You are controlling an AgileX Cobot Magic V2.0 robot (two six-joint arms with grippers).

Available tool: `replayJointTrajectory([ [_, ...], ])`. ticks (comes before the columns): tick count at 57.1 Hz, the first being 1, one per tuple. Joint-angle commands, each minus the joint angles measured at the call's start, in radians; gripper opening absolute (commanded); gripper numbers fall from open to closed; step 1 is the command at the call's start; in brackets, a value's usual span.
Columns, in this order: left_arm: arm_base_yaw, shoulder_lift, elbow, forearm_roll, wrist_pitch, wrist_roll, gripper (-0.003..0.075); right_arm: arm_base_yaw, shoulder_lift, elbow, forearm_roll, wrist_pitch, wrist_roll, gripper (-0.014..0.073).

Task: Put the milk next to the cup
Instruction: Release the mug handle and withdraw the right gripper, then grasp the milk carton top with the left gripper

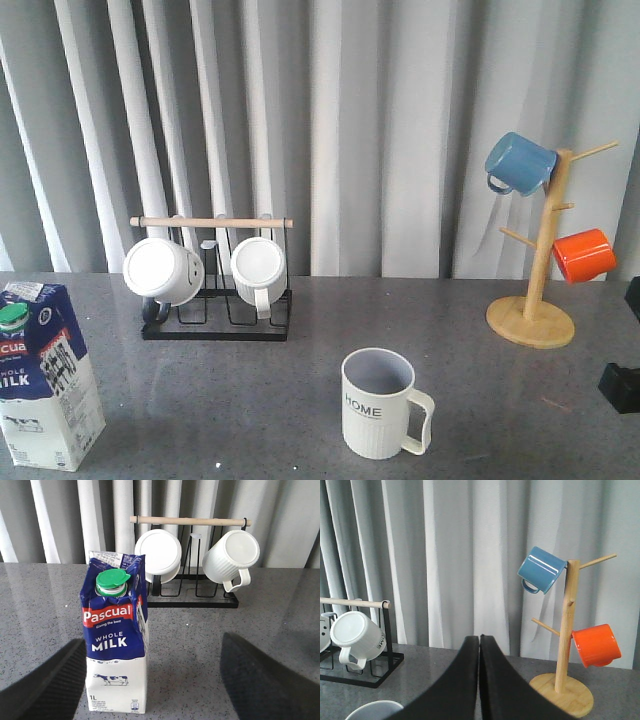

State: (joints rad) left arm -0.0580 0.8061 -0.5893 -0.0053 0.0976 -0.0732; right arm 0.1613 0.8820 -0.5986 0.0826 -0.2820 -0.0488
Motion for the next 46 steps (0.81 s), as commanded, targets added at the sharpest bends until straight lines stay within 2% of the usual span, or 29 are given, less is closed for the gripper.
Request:
replayJointTrajectory([
  [1,-0.005,-0.003,-0.035,-0.011,-0.077,0.0,0.0523,-0.007,-0.009,-0.03,-0.005,-0.068,-0.006,-0.0008],
  [22,-0.005,-0.003,-0.035,-0.011,-0.078,0.0,0.0523,-0.007,-0.009,-0.03,-0.005,-0.043,-0.006,-0.0008],
  [32,-0.005,-0.003,-0.035,-0.011,-0.186,0.0,0.0523,-0.007,-0.009,-0.03,-0.005,-0.043,-0.006,-0.0008],
  [46,-0.004,-0.002,-0.035,-0.01,-0.217,0.003,0.0523,-0.007,-0.009,-0.03,-0.005,-0.043,-0.006,-0.0008],
])
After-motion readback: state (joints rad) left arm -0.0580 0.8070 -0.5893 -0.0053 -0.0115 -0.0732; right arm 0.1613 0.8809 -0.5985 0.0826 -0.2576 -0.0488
